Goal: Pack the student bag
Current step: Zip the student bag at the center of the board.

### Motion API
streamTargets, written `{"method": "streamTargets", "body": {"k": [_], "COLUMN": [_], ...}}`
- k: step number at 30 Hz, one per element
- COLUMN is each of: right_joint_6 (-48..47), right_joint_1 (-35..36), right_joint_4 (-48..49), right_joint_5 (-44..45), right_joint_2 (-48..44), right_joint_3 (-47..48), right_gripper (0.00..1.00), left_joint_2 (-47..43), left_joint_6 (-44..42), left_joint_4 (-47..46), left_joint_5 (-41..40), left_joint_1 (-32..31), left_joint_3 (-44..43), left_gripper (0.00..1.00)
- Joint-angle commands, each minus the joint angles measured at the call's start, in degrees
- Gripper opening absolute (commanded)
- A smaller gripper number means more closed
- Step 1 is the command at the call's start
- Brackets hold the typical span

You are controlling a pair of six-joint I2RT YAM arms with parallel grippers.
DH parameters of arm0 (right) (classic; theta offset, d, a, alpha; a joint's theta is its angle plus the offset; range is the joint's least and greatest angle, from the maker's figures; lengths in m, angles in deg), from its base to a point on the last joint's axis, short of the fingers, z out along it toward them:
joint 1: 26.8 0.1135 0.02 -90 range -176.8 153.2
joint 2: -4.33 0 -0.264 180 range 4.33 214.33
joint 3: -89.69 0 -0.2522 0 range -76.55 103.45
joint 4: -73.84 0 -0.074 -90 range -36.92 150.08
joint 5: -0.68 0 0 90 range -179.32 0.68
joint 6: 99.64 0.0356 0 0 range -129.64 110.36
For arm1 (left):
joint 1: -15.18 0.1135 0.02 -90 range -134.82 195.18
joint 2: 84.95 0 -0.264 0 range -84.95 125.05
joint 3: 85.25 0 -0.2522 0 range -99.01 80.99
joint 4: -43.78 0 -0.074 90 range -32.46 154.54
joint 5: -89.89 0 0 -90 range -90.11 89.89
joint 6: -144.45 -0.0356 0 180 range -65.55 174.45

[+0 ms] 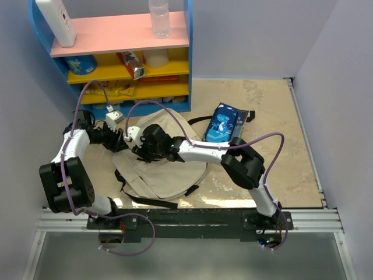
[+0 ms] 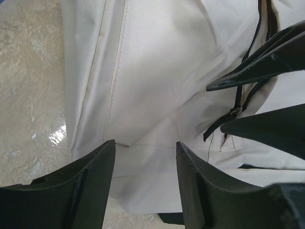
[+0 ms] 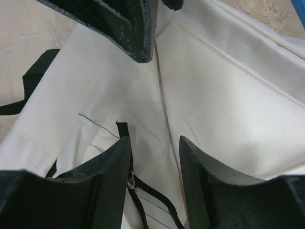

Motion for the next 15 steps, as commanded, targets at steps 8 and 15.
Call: {"method": "streamTargets", "body": {"k": [8,15], "right_joint_6": [3.1,3.6], "right_joint_1": [0.7,0.7], "right_joint_4": [1.3,1.3], "right_joint_5": [-3.3,-2.5], "right_joint_2": [3.2,4.7], "right_joint_3": [3.4,3.9], "right_gripper": [0.46,0.43], "left_joint_2": [-0.2,-0.6], "left_joint_6": [-1.1,-1.5], "left_joint_4": [-0.8,-1.0], "left_joint_5": [2.1,1.8], "left_joint_1": [0.5,0.5], "left_joint_3": [-0.3,0.4], "left_gripper": [0.58,0.59]}}
